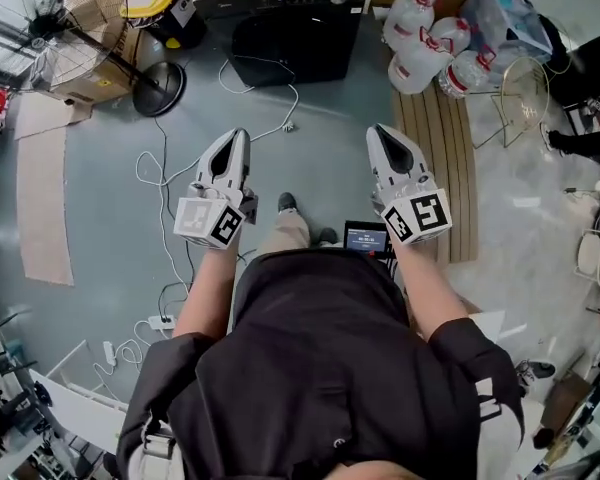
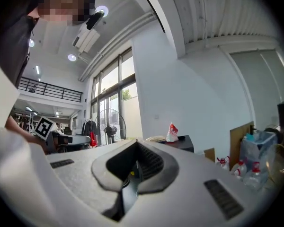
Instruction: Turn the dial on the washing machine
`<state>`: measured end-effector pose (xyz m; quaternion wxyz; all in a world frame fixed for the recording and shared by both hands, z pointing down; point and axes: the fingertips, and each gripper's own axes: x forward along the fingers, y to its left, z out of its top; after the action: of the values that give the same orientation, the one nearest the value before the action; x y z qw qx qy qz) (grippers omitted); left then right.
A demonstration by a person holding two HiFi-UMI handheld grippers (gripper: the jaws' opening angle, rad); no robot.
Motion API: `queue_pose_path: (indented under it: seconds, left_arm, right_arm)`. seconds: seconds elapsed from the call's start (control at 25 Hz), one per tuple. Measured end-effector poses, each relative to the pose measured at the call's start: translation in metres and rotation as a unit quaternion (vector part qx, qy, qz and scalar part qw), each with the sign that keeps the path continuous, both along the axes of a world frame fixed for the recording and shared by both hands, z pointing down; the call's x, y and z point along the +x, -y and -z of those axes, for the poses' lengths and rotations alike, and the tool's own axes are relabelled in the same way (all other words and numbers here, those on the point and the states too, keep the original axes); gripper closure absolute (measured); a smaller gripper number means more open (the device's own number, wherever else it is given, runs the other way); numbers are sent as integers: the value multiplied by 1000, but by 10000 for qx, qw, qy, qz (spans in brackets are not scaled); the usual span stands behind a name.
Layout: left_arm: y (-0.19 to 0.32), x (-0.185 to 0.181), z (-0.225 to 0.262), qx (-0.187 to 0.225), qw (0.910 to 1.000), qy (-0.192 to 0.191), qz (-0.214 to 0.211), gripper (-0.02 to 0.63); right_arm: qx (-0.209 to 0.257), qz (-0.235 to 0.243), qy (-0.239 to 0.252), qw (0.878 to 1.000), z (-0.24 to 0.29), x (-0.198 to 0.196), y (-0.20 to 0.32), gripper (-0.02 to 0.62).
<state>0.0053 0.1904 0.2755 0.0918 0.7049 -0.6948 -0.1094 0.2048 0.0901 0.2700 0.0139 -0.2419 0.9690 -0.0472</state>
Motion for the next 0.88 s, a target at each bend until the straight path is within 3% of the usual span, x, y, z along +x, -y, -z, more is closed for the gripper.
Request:
queue_pose_path:
  seconds: [0.16, 0.36, 0.6, 0.88]
  left_arm:
    - [-15, 45, -2, -126, 9998, 21, -169, 612]
    - [-23, 60, 18, 34, 9991, 113, -415, 612]
    - [-13, 40, -1, -96, 9980, 483, -395, 612]
    - [-20, -4, -9, -263, 9980, 483, -322, 612]
  right_arm:
    - [100, -40, 127, 9999, 5, 21, -13, 594]
    - [-30, -226, -20, 9997, -14, 44, -23, 594]
    - [-96, -668, -308, 9972, -26, 44, -18, 594]
    - [-198, -777, -351, 9962, -24, 13, -19, 594]
